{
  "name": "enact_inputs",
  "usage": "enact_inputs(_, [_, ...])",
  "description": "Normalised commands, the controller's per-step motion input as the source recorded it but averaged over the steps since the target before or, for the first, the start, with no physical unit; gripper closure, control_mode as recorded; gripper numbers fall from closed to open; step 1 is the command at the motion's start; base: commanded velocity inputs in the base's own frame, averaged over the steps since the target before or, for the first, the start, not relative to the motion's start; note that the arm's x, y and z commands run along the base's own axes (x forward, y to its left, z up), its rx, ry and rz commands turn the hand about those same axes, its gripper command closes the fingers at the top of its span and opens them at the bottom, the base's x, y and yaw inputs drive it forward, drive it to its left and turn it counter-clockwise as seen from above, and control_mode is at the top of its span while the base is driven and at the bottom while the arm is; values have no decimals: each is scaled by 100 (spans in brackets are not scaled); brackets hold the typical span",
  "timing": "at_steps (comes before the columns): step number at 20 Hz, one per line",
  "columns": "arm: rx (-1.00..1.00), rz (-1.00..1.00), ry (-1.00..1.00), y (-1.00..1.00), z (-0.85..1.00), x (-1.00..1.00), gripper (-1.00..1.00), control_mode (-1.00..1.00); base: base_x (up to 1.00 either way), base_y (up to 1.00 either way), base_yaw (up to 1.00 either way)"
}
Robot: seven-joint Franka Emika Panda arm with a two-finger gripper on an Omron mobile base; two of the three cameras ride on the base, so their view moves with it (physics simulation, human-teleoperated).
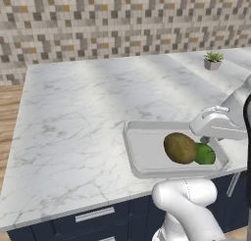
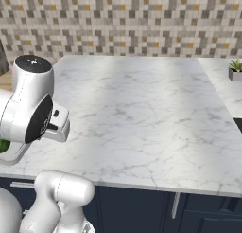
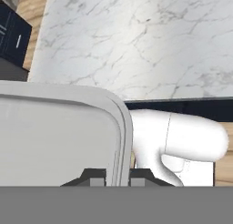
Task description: Take the avocado and potato out of the freezer and place them in the tupperware container on the counter. Then put the tupperware containing the vegetables back in the freezer.
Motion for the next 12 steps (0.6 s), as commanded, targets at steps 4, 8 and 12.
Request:
enact_inputs(4, [-1,20,0,15,1,-28,100,-100,0,0,0])
enact_inputs(8, [-2,14,0,19,0,-30,100,-100,0,0,0])
enact_inputs(12, [0,3,0,18,1,-19,100,-100,0,0,0])
